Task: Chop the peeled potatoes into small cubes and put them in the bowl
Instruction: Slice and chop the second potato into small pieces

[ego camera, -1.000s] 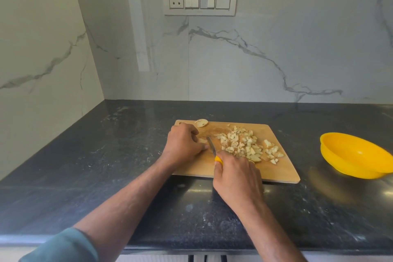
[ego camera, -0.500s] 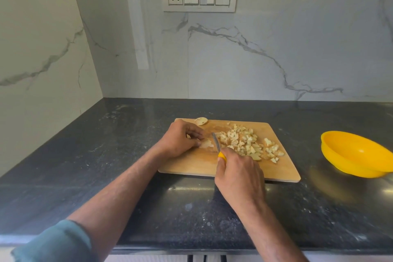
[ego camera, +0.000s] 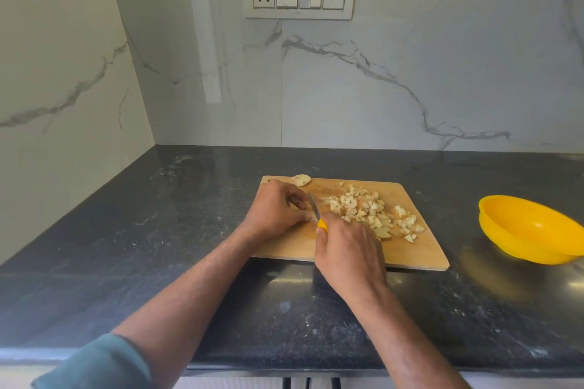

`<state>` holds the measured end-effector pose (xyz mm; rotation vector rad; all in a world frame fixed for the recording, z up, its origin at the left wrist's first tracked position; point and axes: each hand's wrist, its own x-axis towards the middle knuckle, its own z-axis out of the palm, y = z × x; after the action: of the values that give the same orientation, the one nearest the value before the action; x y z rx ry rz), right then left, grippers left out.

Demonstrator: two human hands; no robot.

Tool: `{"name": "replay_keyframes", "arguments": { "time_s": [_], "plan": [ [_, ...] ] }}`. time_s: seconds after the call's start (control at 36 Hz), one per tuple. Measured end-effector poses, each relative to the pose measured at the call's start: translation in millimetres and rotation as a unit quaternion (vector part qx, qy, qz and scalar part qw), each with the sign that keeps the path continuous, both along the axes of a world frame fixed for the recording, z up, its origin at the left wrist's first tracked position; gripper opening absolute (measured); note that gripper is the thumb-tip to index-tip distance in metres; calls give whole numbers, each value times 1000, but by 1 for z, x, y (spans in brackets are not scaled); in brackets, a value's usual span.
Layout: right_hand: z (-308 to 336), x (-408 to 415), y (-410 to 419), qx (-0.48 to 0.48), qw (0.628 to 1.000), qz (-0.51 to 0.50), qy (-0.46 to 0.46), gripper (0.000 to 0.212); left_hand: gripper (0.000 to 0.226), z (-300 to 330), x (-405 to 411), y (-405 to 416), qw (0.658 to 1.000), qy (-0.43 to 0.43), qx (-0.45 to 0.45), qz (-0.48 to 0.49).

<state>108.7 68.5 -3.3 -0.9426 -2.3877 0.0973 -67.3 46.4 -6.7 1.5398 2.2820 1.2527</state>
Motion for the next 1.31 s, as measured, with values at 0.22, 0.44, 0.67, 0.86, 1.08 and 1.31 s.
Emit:
{"name": "replay_keyframes", "arguments": {
  "time_s": [0.22,0.44,0.67,0.86,1.08,1.31],
  "plan": [
    [-1,-1,-7,3,1000,13,-10,22,23,0,2,4,999,-48,0,23],
    [0,6,-12,-14,999,24,-30,22,23,6,2,5,997,-76,-27,16],
    [-1,27,-16,-6,1000,21,-22,31,21,3,4,1,997,-75,-11,22],
    [-3,31,-11,-38,999,10,27,31,24,5,-8,-14,995,-94,-10,11],
    [-1,9,-7,-22,998,35,37,27,30,5,-5,-11,994,-113,-11,5],
    [1,-3,-8,-16,999,25,21,26,28,1,-6,-7,992,-125,-28,17]
  ]
}}
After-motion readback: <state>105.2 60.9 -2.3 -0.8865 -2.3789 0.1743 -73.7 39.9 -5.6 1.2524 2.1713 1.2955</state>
